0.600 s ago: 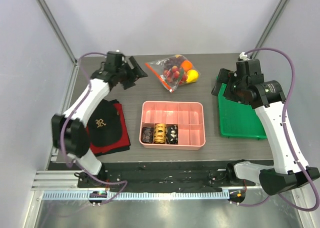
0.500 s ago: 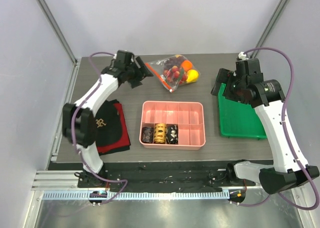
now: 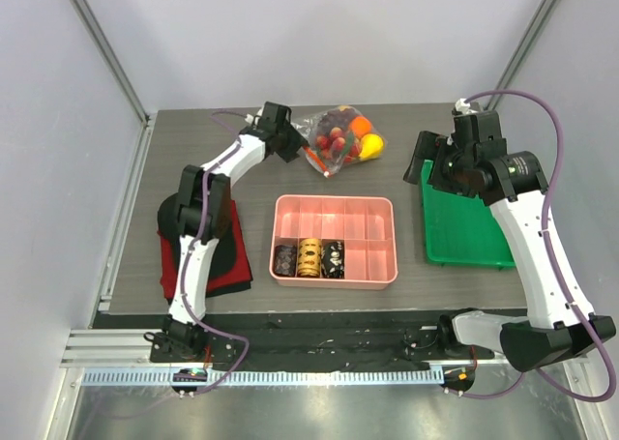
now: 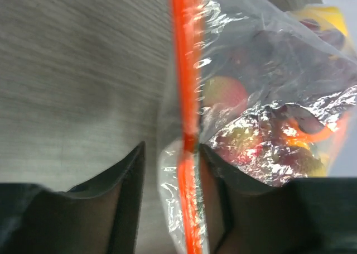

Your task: Open the zip-top bag and remove the fake food

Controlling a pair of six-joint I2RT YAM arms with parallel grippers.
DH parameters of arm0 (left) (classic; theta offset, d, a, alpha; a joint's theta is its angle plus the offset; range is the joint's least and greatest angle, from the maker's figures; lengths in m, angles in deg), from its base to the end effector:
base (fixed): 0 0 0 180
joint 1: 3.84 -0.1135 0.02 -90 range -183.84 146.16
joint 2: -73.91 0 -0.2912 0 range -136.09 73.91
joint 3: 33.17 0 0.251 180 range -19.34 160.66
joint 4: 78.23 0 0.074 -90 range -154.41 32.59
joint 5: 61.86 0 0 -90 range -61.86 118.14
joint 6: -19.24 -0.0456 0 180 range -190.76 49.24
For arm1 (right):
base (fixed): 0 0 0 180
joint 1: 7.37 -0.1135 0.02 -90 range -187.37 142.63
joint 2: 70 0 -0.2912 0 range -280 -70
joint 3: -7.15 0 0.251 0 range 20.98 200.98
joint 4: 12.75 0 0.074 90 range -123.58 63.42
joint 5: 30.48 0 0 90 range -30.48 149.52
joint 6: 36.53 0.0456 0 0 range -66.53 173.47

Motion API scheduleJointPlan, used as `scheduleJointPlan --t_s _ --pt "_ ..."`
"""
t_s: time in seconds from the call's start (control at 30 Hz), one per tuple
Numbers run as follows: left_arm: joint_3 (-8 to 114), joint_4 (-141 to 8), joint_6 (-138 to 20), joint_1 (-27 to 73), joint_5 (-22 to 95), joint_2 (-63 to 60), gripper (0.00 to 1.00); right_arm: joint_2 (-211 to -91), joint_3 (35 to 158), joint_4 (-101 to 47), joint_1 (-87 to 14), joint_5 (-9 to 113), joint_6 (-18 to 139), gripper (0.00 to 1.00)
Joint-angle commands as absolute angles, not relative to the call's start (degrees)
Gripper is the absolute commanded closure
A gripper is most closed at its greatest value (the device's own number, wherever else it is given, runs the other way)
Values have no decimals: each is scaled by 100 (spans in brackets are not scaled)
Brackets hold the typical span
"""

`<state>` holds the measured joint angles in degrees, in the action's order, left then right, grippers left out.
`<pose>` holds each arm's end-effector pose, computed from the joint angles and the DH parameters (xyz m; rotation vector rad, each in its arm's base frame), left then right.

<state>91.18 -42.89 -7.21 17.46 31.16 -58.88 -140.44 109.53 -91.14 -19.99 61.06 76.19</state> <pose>0.5138 -0.2029 0.2077 -0.8656 2.3174 -0.7603 0.2129 0.0464 0.4340 0.2238 2.3865 0.2599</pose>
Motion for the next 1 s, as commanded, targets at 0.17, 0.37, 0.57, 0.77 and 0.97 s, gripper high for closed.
scheduleJointPlan --t_s 0.17,0.37,0.57,0.77,0.97 --pt "9738 -4648 -765 1752 3384 -5960 100 -13970 10264 -7811 -2037 5478 7185 0" --pt "9089 -4630 -388 1813 3929 -4933 100 -14040 9262 -5807 -2213 4951 6587 0" --pt "8184 -4752 534 1831 3956 -3878 100 -13830 7664 -2821 -2231 4441 5726 7" --pt "8296 -4832 1212 1840 4307 -3832 100 -14057 6457 -541 -2222 4063 4312 8" --pt "8472 -4797 1414 1858 4483 -3859 100 -14698 6228 1058 -2222 3307 4037 24"
